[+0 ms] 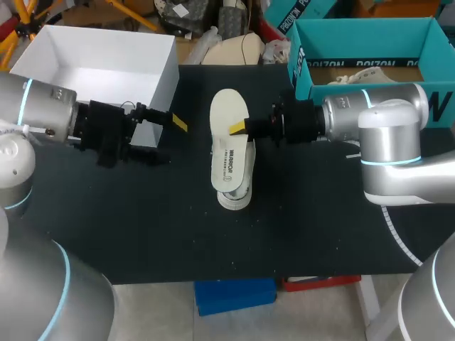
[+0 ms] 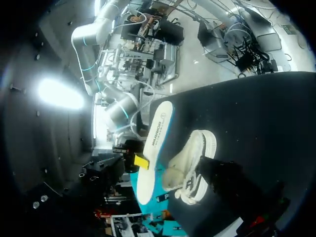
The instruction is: Take the shoe out of the shoebox, open the shoe tongue, remove and reinsert the insole, then place the shoe into the shoebox
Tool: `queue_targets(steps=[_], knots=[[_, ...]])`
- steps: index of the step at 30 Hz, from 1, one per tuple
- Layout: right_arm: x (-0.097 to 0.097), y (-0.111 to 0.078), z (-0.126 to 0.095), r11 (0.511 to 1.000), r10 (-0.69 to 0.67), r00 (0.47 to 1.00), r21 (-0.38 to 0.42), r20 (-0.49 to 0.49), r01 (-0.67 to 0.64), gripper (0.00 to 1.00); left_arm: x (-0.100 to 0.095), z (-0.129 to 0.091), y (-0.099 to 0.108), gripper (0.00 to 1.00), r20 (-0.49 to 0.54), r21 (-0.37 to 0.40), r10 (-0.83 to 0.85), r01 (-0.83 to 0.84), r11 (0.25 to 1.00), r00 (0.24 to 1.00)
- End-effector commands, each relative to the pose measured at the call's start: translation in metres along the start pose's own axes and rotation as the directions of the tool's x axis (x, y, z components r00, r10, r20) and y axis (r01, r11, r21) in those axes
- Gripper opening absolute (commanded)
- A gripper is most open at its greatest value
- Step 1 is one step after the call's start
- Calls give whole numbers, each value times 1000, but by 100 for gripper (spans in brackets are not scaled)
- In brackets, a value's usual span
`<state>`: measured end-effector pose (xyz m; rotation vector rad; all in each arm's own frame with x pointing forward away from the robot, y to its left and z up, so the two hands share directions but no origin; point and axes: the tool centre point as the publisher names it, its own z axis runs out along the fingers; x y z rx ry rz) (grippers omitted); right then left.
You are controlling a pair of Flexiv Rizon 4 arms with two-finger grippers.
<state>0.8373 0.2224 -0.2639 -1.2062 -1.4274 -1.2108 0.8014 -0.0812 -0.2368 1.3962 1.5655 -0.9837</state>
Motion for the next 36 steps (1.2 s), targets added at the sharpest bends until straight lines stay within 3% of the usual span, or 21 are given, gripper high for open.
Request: queue_targets(steps=[1, 9, 16, 24, 33, 34, 36], knots=[[0, 0, 1, 1000, 1, 1000, -2, 2, -1, 0, 4, 0, -4, 100, 123, -21, 5, -2, 1000, 992], [0, 0, 1, 1000, 1, 1000, -2, 2, -1, 0, 4, 0, -4, 100, 123, -21, 5, -2, 1000, 992], [0, 0, 1, 1000, 1, 1000, -2, 2, -1, 0, 7, 14, -11, 100, 279, 9, 113, -120, 993, 954], [0, 0, 1, 1000, 1, 1000, -2, 2, -1, 0, 4, 32, -1, 100, 379, 5, 148, -162, 987, 914], [0, 0, 1, 1000, 1, 1000, -2, 2, -1, 0, -9, 54, -1, 100, 396, 7, 220, -243, 970, 892], [0, 0, 1, 1000, 1, 1000, -2, 2, -1, 0, -9, 58, -3, 91, 391, 14, 228, -253, 967, 892], [0, 0, 1, 1000, 1, 1000, -2, 2, -1, 0, -8, 65, -5, 84, 378, 29, 249, -280, 959, 891]])
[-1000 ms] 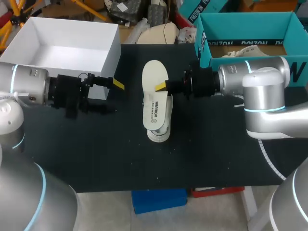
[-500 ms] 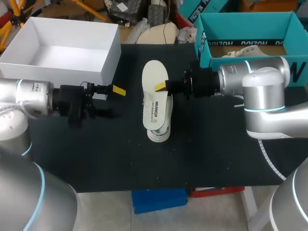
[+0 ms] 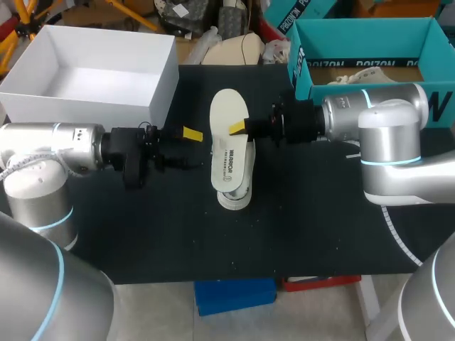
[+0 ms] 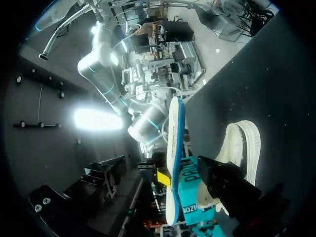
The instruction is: Take the shoe out of the shoebox, open the shoe tongue, remove and reinsert the insole, then place the shoe into the shoebox
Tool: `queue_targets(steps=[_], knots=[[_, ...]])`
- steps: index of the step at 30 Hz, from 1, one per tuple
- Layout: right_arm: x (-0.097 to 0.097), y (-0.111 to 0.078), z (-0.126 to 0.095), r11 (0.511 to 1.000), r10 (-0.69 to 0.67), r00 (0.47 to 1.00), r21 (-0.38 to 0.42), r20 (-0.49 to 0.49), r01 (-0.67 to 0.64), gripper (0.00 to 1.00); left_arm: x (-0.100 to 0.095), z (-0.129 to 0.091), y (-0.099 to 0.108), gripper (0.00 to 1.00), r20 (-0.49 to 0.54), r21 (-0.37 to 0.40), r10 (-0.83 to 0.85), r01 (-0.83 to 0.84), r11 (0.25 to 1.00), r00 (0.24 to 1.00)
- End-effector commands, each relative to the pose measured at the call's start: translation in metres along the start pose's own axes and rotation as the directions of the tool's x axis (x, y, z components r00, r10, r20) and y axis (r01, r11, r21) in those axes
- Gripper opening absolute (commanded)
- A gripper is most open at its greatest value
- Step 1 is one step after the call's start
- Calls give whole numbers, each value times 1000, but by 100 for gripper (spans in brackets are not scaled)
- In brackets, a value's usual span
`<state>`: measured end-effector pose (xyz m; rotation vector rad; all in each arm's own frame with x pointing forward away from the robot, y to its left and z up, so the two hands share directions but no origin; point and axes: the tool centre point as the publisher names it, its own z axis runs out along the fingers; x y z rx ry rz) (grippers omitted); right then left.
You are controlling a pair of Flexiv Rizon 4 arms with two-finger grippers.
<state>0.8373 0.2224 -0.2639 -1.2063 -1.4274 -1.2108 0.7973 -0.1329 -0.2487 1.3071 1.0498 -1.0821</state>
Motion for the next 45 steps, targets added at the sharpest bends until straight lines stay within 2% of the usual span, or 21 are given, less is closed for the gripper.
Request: queue_targets(steps=[1, 3, 6, 11, 14, 21, 25, 31, 33, 34, 35, 36, 37, 38, 45], knots=[[0, 0, 1, 1000, 1, 1000, -2, 2, -1, 0, 7, 15, 2, 75, -17, 35, 24, -24, 999, 1000], [0, 0, 1, 1000, 1, 1000, -2, 2, -1, 0, 11, 20, 2, 73, -26, 39, 32, -31, 999, 999], [0, 0, 1, 1000, 1, 1000, -2, 2, -1, 0, 16, 27, 3, 65, -32, 38, 29, -28, 999, 999], [0, 0, 1, 1000, 1, 1000, -2, 2, -1, 0, 20, 36, 5, 60, -33, -4, 41, -41, 999, 999], [0, 0, 1, 1000, 1, 1000, -2, 2, -1, 0, 21, 41, 7, 49, -35, -23, 51, -51, 998, 998], [0, 0, 1, 1000, 1, 1000, -2, 2, -1, 0, 21, 47, 14, 48, -46, -76, 70, -74, 994, 996], [0, 0, 1, 1000, 1, 1000, -2, 2, -1, 0, 21, 48, 17, 41, -46, -102, 68, -72, 992, 997], [0, 0, 1, 1000, 1, 1000, -2, 2, -1, 0, 23, 48, 19, 37, -46, -110, 65, -70, 992, 997], [0, 0, 1, 1000, 1, 1000, -2, 2, -1, 0, 24, 48, 20, 27, -50, -117, 60, -65, 991, 997], [0, 0, 1, 1000, 1, 1000, -2, 2, -1, 0, 25, 48, 21, 3, -54, -120, 57, -63, 991, 997], [0, 0, 1, 1000, 1, 1000, -2, 2, -1, 0, 25, 48, 21, 0, -60, -122, 54, -61, 991, 997], [0, 0, 1, 1000, 0, 1000, 0, 2, 0, 16, 26, 48, 21, 0, -65, -124, 50, -58, 991, 997], [1, 0, 0, 1000, -2, 1000, 3, 6, 2, 62, 26, 48, 21, 0, -72, -125, 48, -57, 991, 996], [1, 1, -1, 1000, -7, 1000, -3, 14, 7, 100, 26, 47, 21, 0, -75, -126, 41, -50, 991, 996], [8, 2, -15, 999, -27, 998, -33, 56, 29, 100, 23, 37, 14, 0, -151, -131, -38, 18, 991, 988]])
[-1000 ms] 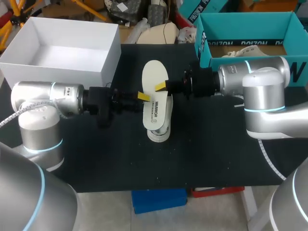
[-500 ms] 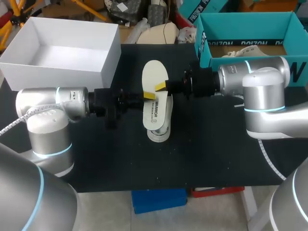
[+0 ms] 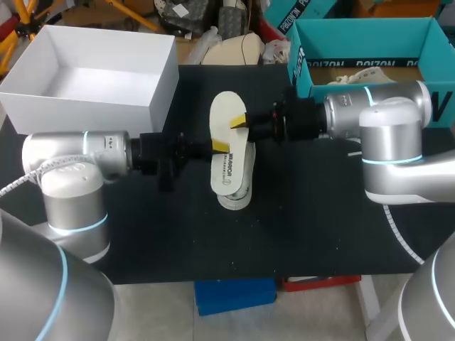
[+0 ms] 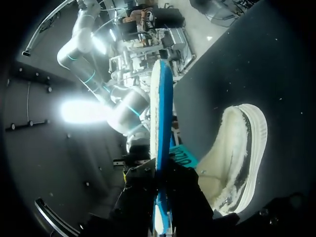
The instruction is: Take the shoe out of the shoebox, open the shoe tongue, remove and reinsert the insole, then place the shoe into the shoebox
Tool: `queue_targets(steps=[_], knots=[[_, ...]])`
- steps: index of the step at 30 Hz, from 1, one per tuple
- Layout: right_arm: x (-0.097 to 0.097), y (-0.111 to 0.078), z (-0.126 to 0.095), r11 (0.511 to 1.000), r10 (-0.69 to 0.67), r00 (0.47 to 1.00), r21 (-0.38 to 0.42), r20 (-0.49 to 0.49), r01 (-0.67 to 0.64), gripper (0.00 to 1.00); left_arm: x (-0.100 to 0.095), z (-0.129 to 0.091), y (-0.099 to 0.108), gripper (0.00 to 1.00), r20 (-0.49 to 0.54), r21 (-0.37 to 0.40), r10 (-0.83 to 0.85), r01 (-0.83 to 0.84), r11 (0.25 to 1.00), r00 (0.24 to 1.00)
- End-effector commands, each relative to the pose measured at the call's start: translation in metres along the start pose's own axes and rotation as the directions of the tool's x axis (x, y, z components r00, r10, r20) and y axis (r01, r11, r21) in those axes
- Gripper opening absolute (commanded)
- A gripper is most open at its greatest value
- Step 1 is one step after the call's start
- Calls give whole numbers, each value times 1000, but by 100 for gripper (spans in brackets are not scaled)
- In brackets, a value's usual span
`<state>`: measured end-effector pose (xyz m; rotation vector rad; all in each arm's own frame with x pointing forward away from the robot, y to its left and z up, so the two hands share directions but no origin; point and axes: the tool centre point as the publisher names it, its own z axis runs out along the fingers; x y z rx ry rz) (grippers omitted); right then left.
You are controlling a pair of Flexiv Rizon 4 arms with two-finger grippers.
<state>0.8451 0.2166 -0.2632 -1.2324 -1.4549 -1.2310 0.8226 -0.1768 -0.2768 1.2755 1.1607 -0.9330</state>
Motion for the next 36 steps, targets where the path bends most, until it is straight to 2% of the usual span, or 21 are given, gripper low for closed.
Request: queue_targets(steps=[1, 8, 12, 14, 31, 33, 36], knots=[[10, -6, -12, 1000, -10, 999, -13, 31, 11, 100, -10, -9, -8, 0, -99, -5, -22, 22, 1000, 995], [18, -18, -32, 999, -18, 995, -28, 99, 21, 100, -14, -24, -28, 0, -186, -2, -78, 79, 997, 979], [24, -29, -46, 996, -18, 985, -79, 174, 33, 100, -14, -32, -39, 0, -193, 9, -160, 164, 986, 968], [26, -31, -49, 995, -14, 981, -93, 192, 33, 100, -14, -36, -46, 0, -187, 41, -200, 212, 976, 962], [26, -31, -49, 995, -14, 981, -93, 192, 33, 100, -14, -36, -46, 0, -187, 41, -200, 212, 976, 962], [24, -35, -53, 996, -25, 974, -76, 223, 43, 100, -9, -43, -53, 0, -209, 88, -276, 300, 950, 938], [24, -44, -60, 996, -44, 971, -67, 234, 61, 100, -3, -43, -67, 0, -264, 171, -247, 298, 939, 932]])
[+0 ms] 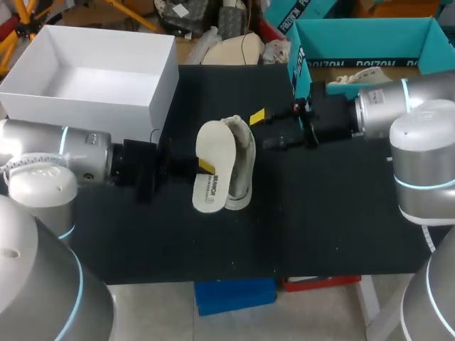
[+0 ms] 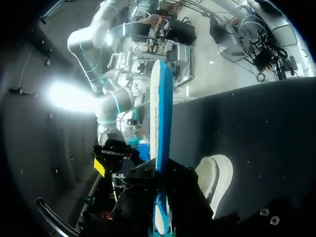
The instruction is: Take the shoe out of the shoebox, open the shoe tongue, remove and reinsert the insole, then place the shoe into the shoebox
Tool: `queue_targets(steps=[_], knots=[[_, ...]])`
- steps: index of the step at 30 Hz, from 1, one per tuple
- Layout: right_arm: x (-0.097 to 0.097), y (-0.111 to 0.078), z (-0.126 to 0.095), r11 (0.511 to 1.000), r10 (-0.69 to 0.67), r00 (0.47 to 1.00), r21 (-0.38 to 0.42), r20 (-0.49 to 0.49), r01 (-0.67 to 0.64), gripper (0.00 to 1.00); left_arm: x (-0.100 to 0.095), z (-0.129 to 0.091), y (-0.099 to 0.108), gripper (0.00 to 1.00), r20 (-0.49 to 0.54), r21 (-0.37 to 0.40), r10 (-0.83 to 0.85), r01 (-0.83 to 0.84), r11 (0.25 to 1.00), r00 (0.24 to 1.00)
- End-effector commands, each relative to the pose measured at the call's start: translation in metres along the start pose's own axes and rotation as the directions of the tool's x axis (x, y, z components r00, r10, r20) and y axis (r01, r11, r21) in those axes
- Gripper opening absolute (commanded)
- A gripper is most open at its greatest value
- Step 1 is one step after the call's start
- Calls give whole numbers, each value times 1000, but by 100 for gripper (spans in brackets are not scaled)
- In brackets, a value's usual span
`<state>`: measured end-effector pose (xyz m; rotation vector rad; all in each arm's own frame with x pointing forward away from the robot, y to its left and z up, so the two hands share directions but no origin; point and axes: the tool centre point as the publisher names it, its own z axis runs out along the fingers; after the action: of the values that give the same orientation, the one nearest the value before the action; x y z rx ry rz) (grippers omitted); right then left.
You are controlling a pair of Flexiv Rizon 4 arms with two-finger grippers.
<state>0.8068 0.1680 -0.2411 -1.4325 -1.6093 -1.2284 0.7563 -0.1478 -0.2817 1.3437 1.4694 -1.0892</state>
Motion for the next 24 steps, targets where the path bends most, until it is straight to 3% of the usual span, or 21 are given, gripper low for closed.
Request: queue_targets(steps=[1, 8, 17, 24], knots=[[3, -11, -14, 1000, -14, 1000, 6, 16, 14, 100, 6, -2, -8, 0, -67, 112, -10, 18, 994, 998], [4, -38, -38, 999, -24, 998, -24, 55, 25, 100, 14, 12, -20, 0, -163, 175, -42, 70, 982, 986], [8, -60, -63, 998, -24, 993, -51, 119, 30, 100, 23, 13, -27, 0, -324, 127, -97, 145, 981, 941], [11, -72, -77, 998, -18, 989, -55, 150, 26, 100, 28, 13, -24, 0, -349, 133, -113, 168, 977, 930]])
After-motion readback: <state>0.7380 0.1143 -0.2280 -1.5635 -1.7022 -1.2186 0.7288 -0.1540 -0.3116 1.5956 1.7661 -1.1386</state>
